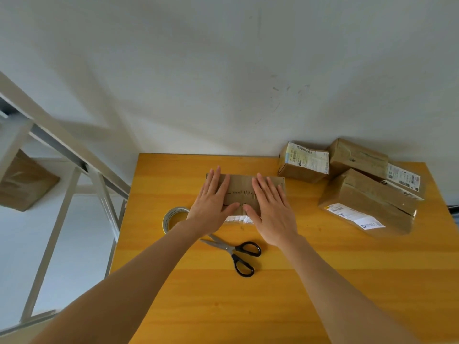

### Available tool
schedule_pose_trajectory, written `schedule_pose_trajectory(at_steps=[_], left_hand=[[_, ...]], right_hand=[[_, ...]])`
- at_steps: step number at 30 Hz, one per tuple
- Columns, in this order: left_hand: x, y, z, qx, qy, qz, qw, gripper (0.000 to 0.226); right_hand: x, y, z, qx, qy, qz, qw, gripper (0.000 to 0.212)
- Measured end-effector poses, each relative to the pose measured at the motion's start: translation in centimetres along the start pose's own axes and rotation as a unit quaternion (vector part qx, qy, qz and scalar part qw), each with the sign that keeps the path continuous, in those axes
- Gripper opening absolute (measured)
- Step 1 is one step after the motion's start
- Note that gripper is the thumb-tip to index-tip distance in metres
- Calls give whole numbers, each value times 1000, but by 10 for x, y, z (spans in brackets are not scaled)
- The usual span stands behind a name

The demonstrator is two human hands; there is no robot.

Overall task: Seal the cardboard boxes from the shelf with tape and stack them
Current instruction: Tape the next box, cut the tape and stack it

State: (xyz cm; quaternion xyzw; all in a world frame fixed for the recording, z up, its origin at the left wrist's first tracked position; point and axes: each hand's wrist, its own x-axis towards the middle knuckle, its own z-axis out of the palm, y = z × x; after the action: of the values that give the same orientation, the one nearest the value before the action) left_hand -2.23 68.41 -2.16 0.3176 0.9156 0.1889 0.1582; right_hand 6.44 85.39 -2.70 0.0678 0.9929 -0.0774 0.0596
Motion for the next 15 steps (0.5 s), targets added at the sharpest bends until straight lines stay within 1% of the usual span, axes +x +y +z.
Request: schedule_pose_trajectory(at_steps=[2, 4, 5, 8, 10, 12, 13, 15], left_hand=[[-7, -2, -7, -69, 41, 5, 997, 86], [-14, -6, -12, -84, 74, 20, 993, 84], [-19, -10, -14, -90, 90, 14, 992, 80], [-39, -32, -14, -117, 164, -67, 977, 56], [-57, -51, -9, -102, 204, -109, 968, 39], [-74, -69, 1, -73, 182, -124, 973, 28], [-80, -76, 7, -55, 157, -122, 979, 24], [-89, -89, 18, -18, 96, -103, 990, 22]], right_hand=[[-5, -4, -5, -8, 34, -14, 999, 74], [-9, -9, -11, -10, 77, -30, 997, 69], [-12, -13, -13, -4, 98, -38, 994, 66], [-19, -26, -13, 27, 162, -63, 984, 54], [-25, -37, -6, 26, 217, -80, 973, 41], [-30, -48, 4, 21, 266, -86, 960, 24], [-32, -54, 9, 20, 276, -97, 956, 18], [-36, -65, 19, 18, 266, -140, 953, 12]])
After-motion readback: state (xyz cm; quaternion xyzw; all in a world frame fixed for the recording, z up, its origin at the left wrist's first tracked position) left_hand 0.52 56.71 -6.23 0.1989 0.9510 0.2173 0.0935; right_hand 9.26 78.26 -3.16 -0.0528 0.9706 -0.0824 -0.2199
